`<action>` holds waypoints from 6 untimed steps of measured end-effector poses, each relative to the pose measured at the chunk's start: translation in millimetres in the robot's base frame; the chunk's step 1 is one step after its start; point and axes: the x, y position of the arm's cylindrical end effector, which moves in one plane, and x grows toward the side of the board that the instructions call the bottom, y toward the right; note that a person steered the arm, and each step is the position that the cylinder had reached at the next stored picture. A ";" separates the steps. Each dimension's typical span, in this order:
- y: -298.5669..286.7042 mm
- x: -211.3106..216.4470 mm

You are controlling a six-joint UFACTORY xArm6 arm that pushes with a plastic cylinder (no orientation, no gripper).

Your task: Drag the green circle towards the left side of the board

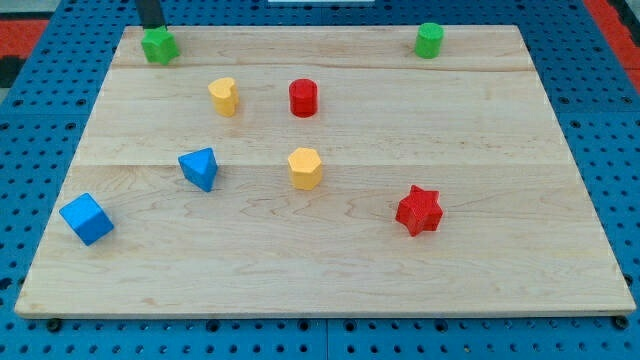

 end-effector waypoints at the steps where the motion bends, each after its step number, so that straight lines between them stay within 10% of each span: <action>1: 0.0 14.9; 6: 288.2 -16.0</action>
